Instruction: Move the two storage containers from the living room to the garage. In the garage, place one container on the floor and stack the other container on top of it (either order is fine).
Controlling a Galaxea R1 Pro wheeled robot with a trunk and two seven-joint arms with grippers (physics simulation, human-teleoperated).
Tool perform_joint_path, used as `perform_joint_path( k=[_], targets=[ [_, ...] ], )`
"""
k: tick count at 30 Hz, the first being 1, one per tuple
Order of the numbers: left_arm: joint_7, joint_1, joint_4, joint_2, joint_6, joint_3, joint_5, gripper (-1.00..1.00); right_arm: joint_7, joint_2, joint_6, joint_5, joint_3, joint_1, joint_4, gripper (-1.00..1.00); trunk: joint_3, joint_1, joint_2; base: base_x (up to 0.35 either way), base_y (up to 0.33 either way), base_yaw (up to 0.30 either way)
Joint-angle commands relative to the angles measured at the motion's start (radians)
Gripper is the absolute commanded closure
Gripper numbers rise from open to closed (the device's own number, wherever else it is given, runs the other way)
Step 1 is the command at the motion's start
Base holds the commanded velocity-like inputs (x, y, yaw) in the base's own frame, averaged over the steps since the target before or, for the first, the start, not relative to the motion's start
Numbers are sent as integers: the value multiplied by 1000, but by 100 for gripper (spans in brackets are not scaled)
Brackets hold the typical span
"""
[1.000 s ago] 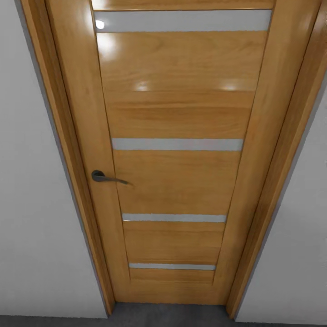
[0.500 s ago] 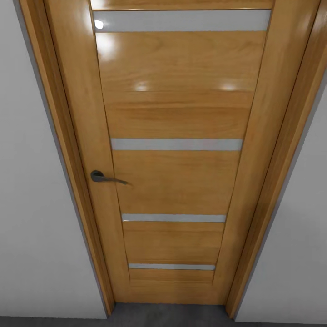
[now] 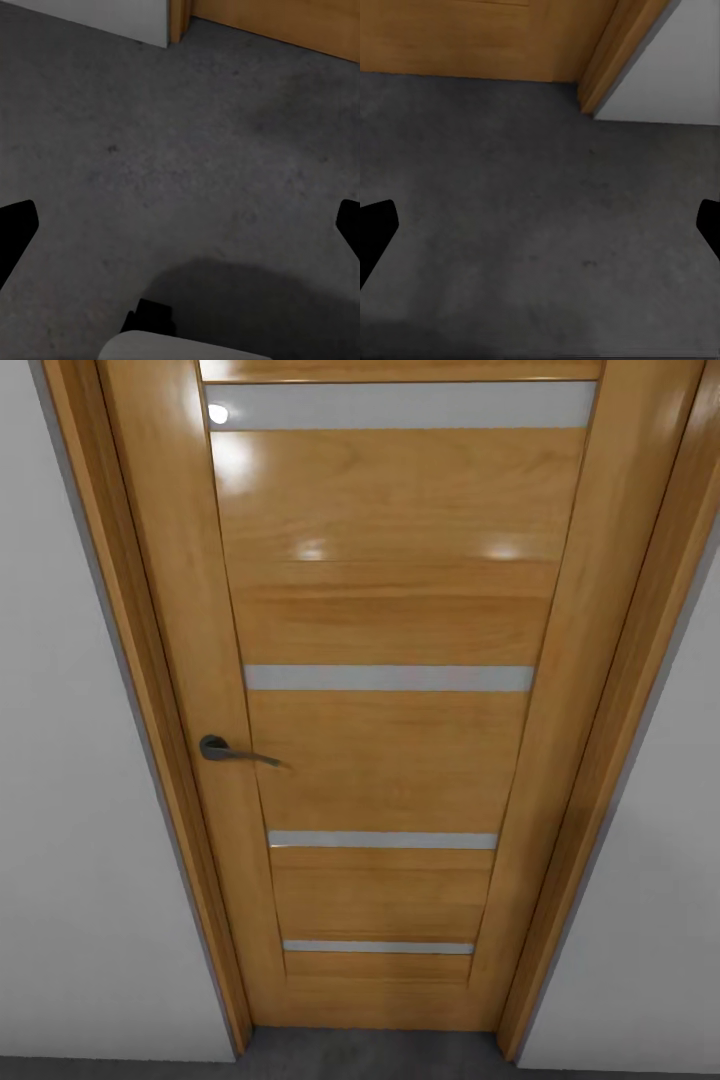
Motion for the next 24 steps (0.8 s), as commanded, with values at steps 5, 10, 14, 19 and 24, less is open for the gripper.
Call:
perform_joint_path(
  k=[5,10,14,19,24],
  targets=[
    [5,-2,-42,4,7,0,-1,-100,-1,5,-4,8,3,0,74,-100,-1,0,0,0,0,0],
    [1,-9,-210,6,90,-2,0,-100,2,10,-18,28,4,3,155,-100,-1,0,0,0,0,0],
    [-1,-39,-360,1,244,-3,1,-100,3,11,-115,49,4,6,260,-100,-1,0,0,0,0,0],
    [-4,-126,-485,-1,346,-5,2,-100,3,13,-287,147,3,14,354,-100,-1,0,0,0,0,0],
    [-5,-222,-498,-2,410,-5,3,-100,3,12,-318,175,2,59,365,-100,-1,0,0,0,0,0]
  ],
)
